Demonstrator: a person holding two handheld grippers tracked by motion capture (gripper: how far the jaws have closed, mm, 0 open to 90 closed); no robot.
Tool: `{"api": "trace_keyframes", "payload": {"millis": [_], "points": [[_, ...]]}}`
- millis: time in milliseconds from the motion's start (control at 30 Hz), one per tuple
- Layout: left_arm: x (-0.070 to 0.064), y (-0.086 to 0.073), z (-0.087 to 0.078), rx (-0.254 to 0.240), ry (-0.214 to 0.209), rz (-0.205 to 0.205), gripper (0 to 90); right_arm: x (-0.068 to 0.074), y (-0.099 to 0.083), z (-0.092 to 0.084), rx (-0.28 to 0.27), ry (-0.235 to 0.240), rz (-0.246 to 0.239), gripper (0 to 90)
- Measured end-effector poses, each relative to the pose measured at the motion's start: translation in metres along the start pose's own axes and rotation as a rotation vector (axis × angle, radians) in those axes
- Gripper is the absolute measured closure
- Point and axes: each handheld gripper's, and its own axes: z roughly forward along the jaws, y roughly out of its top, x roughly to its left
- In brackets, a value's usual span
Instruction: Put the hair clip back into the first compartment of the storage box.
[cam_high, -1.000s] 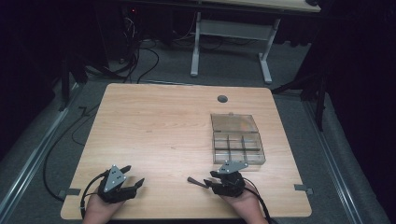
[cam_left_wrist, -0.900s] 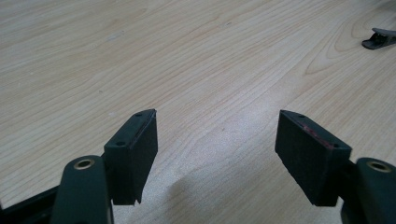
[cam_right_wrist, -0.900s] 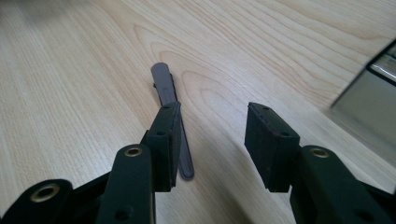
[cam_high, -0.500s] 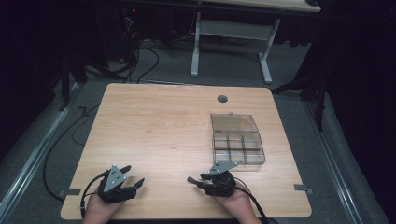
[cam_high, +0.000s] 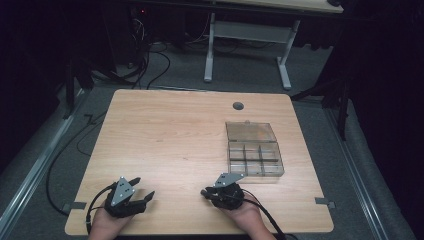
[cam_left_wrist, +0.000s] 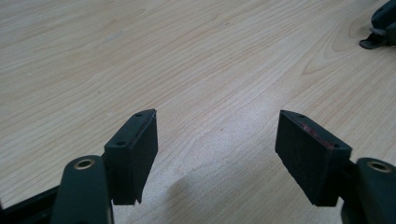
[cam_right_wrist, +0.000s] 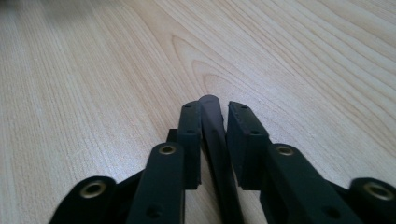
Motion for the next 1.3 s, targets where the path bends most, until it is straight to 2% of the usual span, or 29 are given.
{"api": "trace_keyframes", "payload": {"millis": [233,567,867,1300], "points": [[0.0,0.0,0.0,0.002,0.001,0.0,30.4,0.002,-0.001,-0.001,0.0,-0.013,-0.025,78.6],[0.0,0.0,0.0,0.005,0.003,-0.001,30.4,0.0,-0.001,-0.015,-0.041,-0.027,-0.015,78.7],[0.0,0.0,0.0,0.006,0.003,-0.002,30.4,-0.008,-0.005,-0.036,-0.084,-0.06,0.023,78.7],[0.0,0.0,0.001,0.007,0.003,-0.002,30.4,-0.02,-0.019,-0.058,-0.092,-0.113,0.058,78.7]]}}
